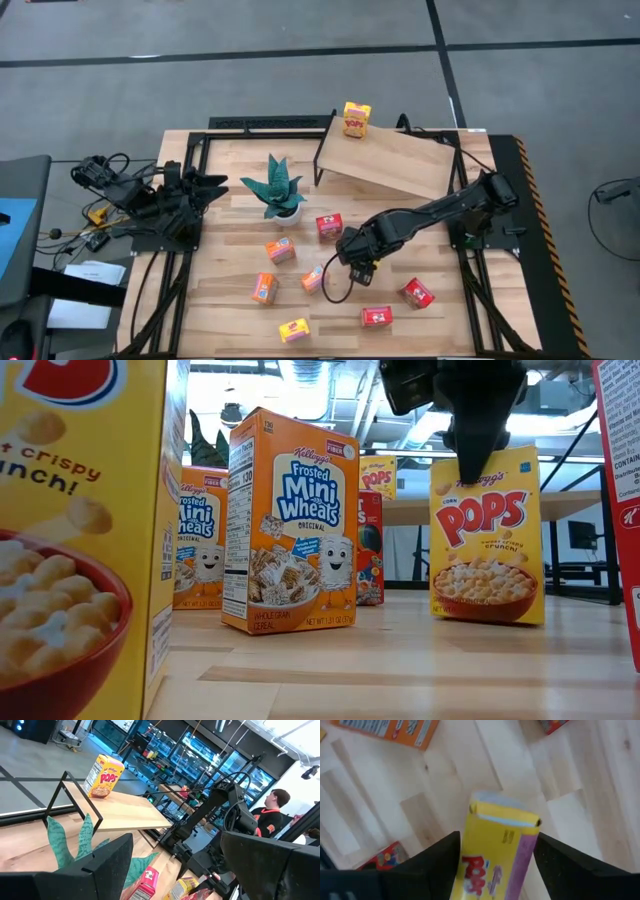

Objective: Stack cereal on shelf
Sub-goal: Put the top yellow cereal box on the shelf aligned with the other yellow cereal box

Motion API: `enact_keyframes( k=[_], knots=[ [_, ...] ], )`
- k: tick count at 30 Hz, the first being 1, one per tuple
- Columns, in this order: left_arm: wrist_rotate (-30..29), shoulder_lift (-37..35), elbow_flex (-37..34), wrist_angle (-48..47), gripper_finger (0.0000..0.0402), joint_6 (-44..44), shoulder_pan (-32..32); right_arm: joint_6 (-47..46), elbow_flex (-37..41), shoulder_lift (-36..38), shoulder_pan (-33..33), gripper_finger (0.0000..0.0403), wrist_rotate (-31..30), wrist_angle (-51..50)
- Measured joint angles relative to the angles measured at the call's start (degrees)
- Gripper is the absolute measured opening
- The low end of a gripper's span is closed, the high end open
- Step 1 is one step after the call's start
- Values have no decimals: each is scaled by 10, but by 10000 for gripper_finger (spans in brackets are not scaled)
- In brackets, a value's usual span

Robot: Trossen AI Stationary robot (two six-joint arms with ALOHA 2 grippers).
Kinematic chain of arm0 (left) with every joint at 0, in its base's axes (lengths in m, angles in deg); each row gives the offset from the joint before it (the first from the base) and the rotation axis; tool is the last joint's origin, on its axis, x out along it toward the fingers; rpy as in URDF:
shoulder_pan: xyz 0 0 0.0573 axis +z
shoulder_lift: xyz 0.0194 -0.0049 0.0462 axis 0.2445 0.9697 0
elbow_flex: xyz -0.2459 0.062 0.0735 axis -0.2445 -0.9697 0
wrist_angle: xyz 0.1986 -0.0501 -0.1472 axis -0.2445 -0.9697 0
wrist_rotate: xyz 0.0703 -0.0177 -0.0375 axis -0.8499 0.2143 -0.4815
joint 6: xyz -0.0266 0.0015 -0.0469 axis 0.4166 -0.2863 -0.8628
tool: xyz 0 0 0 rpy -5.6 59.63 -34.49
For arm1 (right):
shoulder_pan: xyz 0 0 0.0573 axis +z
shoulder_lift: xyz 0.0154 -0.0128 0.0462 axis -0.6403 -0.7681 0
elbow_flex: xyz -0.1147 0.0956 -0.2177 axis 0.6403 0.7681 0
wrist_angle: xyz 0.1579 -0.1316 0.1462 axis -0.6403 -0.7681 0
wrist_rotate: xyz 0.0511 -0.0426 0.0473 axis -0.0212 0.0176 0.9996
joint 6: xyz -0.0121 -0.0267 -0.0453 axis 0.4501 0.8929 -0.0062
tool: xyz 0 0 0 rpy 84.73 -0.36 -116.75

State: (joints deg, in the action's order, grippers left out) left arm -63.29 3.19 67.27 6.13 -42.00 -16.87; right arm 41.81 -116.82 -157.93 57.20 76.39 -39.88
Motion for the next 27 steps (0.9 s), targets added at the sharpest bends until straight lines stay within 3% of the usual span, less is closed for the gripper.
enact_keyframes(
  k=[12,27],
  knots=[
    [0,0,0,-1,293,-10,0,15,0,35,-24,264,13,-21],
    [5,0,0,-2,293,-13,0,9,0,25,-19,265,8,-15]
  ],
)
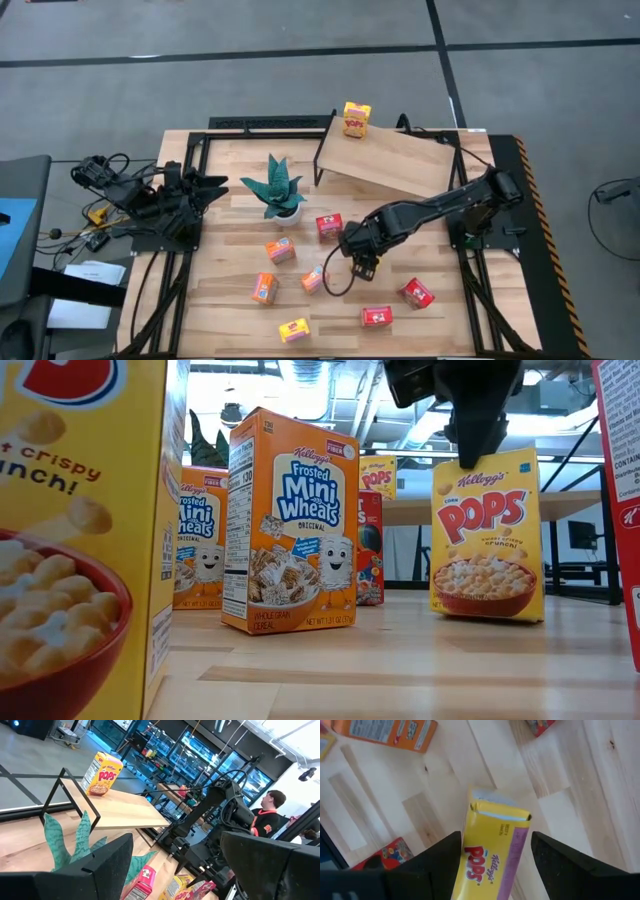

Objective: Stack cereal on shelf
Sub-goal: Put the top yellow cereal box on the shelf aligned with the other yellow cereal box

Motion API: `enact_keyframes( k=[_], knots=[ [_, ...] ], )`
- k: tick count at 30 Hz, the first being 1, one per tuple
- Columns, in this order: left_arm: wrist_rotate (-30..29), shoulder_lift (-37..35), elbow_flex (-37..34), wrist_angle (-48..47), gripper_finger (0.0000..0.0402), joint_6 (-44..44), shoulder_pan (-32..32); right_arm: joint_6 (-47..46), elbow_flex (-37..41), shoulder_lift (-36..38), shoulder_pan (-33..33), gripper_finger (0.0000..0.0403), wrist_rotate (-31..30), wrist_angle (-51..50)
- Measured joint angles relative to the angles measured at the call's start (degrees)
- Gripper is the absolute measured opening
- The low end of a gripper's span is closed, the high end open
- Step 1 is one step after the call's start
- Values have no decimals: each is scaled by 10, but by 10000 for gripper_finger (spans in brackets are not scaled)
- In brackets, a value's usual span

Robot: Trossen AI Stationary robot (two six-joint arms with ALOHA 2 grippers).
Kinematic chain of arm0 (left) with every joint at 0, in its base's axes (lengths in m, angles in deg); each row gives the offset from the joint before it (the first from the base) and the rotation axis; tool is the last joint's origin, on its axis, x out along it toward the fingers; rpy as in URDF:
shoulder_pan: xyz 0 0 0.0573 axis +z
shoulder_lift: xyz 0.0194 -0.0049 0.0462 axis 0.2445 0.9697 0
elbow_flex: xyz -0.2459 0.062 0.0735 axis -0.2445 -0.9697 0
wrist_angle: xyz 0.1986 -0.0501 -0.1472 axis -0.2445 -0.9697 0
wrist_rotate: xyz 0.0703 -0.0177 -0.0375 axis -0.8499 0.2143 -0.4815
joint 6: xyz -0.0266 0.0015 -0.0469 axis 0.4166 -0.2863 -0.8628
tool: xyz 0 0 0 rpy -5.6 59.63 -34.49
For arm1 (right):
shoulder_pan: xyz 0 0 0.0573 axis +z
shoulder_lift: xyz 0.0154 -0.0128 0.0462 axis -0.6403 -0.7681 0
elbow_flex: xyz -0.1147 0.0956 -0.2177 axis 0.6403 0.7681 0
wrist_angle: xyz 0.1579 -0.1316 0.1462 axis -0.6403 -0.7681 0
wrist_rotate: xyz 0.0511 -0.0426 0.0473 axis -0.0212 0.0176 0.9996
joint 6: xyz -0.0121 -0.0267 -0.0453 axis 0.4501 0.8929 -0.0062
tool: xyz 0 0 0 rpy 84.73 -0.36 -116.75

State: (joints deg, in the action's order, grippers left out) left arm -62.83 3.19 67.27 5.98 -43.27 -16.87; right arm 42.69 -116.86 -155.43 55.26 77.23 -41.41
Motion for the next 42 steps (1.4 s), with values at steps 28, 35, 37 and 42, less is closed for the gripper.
enact_keyframes(
  k=[28,35,37,42],
  knots=[
    [0,0,0,0,293,0,0,9,-9,7,2,134,-5,-1],
    [0,0,0,0,293,0,0,74,-84,6,-19,148,-6,-63],
    [0,0,0,0,293,0,0,102,-113,6,-32,150,-21,-83],
    [0,0,0,0,293,0,0,205,-188,6,-82,144,-63,-136]
  ],
)
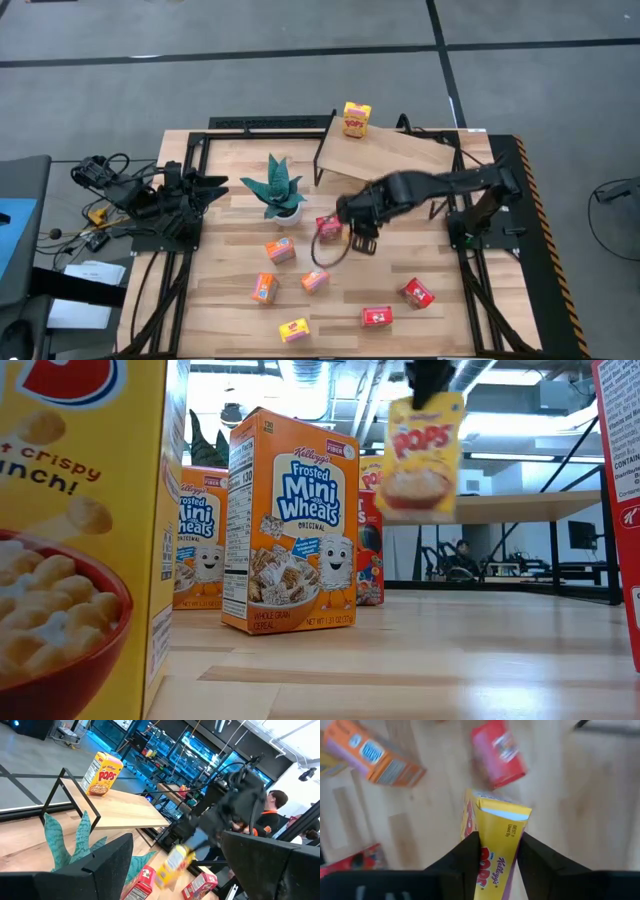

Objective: Stack cereal on shelf
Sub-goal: Put the top yellow cereal box on the shelf aligned with the other yellow cereal box

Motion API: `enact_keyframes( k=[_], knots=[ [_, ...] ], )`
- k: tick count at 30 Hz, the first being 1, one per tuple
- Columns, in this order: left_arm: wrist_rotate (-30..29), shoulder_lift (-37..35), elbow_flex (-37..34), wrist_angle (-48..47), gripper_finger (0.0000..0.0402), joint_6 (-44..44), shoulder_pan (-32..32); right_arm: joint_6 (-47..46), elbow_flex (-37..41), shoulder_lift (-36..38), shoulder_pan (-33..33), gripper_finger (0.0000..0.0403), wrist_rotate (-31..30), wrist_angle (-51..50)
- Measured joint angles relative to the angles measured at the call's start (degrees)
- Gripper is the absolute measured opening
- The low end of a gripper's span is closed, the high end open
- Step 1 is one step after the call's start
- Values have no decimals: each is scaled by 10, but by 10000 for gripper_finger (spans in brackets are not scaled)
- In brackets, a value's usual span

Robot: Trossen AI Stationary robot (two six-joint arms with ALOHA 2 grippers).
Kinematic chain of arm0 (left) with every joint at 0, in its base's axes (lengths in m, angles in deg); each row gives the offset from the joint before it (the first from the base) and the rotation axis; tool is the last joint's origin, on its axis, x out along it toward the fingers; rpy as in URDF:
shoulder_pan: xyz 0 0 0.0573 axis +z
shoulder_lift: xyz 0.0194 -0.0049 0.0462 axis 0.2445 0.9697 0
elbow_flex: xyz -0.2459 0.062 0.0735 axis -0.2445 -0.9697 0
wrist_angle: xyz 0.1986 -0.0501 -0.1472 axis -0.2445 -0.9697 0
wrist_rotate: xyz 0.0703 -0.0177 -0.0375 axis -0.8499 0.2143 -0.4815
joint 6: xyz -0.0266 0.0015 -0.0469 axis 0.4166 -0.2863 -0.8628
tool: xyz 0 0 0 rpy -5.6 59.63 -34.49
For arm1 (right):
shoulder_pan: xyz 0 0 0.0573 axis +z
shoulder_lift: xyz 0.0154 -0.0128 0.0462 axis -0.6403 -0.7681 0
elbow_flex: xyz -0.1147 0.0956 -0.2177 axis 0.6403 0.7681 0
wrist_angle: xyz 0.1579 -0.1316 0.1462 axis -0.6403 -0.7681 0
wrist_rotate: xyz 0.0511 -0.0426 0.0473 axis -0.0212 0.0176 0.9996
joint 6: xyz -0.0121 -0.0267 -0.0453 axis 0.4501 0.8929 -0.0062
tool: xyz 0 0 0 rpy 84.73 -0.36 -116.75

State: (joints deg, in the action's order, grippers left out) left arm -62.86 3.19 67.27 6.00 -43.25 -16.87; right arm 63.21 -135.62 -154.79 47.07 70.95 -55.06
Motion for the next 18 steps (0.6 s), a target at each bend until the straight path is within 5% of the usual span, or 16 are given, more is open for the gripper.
enact_keyframes(
  k=[9,18],
  knots=[
    [-1,0,0,0,293,2,0,142,-103,0,-134,141,-5,-13],
    [-21,0,0,0,293,2,0,251,-126,0,-236,141,-6,-11]
  ],
)
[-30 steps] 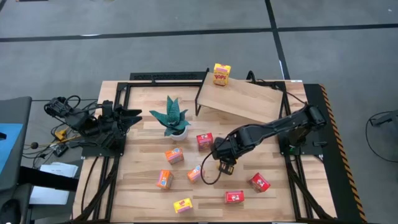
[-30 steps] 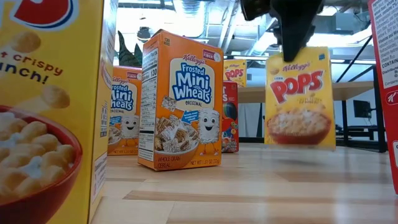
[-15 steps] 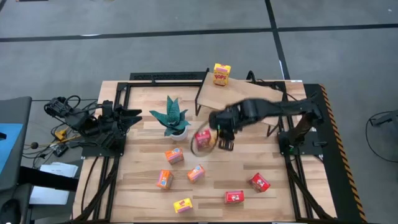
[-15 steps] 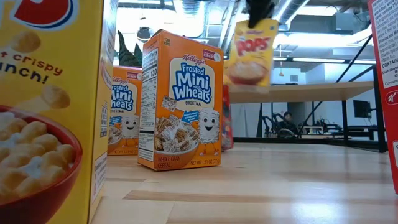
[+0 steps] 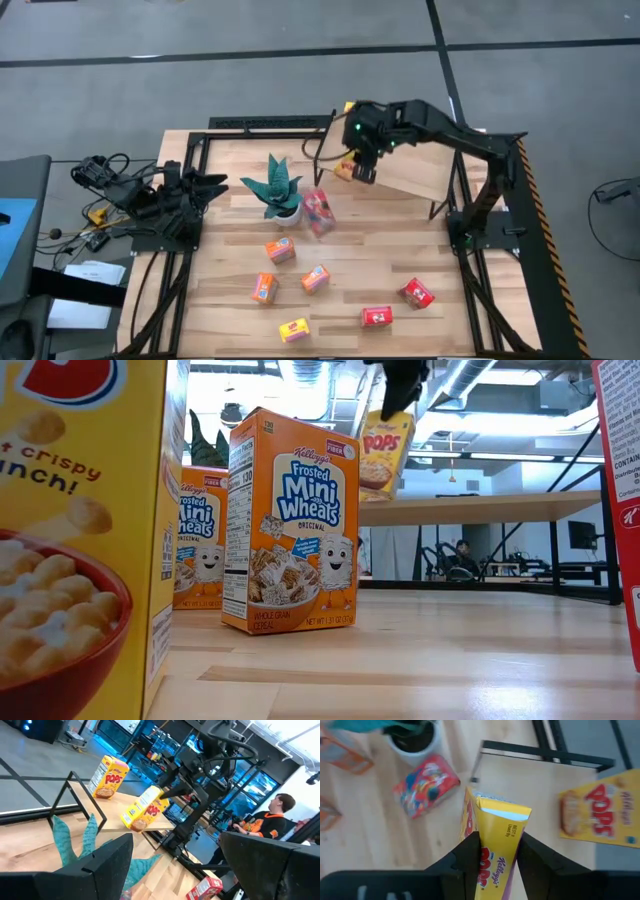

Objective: Stack cereal on shelf
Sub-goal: Put the top yellow cereal box on the shelf aligned with the other yellow cereal box

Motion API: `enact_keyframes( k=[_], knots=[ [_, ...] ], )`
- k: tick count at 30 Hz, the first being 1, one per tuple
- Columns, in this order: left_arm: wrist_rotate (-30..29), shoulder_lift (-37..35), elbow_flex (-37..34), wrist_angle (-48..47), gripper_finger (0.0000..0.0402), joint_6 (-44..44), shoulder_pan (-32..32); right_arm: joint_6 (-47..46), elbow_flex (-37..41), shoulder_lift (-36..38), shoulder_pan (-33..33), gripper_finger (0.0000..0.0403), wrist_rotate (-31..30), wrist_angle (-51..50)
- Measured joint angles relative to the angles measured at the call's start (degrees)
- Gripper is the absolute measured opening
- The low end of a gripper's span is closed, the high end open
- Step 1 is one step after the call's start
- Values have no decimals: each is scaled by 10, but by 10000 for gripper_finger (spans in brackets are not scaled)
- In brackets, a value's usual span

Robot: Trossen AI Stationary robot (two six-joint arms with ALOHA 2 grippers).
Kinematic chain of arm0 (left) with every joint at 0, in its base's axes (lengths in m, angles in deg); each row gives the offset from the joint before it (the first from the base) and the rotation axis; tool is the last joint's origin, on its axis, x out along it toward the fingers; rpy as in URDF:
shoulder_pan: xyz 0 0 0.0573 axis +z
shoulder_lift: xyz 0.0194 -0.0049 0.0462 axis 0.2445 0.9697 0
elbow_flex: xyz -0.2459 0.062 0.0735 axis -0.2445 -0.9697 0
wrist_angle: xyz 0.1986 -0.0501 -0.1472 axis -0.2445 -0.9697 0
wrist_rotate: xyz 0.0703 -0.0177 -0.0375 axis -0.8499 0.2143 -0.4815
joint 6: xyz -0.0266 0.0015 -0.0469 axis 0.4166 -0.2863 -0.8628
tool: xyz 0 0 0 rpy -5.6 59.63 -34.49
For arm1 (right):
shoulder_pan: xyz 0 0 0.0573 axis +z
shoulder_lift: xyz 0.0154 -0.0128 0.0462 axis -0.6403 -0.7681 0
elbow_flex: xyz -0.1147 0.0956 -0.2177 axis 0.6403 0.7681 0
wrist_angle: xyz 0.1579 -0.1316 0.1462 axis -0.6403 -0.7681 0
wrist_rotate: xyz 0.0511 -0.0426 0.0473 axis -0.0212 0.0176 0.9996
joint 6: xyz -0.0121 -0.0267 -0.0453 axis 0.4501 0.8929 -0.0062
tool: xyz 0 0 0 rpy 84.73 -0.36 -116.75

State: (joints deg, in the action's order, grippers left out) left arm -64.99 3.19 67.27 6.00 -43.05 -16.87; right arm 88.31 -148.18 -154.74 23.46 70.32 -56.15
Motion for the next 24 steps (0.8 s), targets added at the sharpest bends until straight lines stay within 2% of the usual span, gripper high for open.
enact_keyframes(
  k=[5,12,24],
  knots=[
    [-5,0,0,0,293,-1,0,49,0,0,-26,137,-19,23],
    [-27,0,0,-2,293,-2,0,130,0,-4,-30,145,-69,37],
    [-44,0,0,-14,293,-19,0,172,0,-5,-56,140,-70,33]
  ],
)
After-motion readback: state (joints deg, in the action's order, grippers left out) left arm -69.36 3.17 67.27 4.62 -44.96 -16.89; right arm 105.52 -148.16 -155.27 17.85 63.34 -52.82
